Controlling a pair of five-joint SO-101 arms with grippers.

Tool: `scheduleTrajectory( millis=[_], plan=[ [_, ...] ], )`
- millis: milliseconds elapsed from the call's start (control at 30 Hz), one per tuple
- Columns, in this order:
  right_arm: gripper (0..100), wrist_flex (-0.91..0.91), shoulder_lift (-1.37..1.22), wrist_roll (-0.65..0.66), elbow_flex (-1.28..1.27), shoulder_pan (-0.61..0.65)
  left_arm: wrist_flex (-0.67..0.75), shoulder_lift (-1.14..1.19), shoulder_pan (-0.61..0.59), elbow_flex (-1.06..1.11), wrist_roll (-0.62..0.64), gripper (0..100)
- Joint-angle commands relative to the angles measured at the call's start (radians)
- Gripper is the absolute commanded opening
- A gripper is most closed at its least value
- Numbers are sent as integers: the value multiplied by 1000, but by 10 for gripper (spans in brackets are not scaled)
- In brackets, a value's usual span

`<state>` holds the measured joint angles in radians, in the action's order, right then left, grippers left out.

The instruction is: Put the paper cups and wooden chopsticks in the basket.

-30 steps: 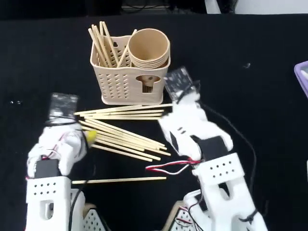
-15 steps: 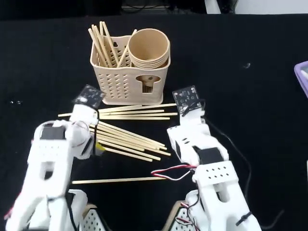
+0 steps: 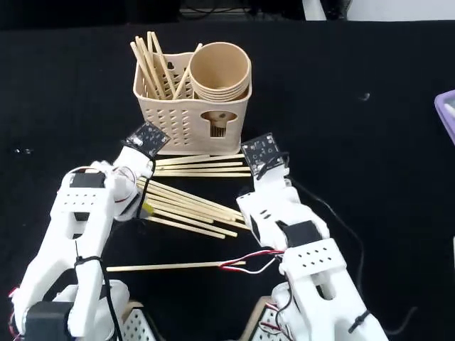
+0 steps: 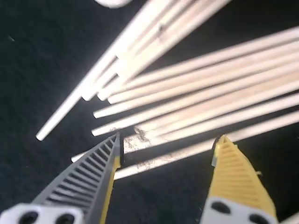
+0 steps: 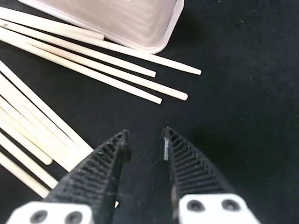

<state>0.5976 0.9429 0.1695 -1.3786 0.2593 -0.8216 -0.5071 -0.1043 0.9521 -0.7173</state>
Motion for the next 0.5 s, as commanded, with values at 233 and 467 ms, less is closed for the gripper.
scheduleTrajectory(
  millis=[233, 467],
  plan=[
    [117, -23, 31, 9, 5, 9, 37, -3, 7, 74, -20, 316],
    [117, -23, 35, 9, 4, 11, 38, 87, 2, 61, -28, 314]
  ],
)
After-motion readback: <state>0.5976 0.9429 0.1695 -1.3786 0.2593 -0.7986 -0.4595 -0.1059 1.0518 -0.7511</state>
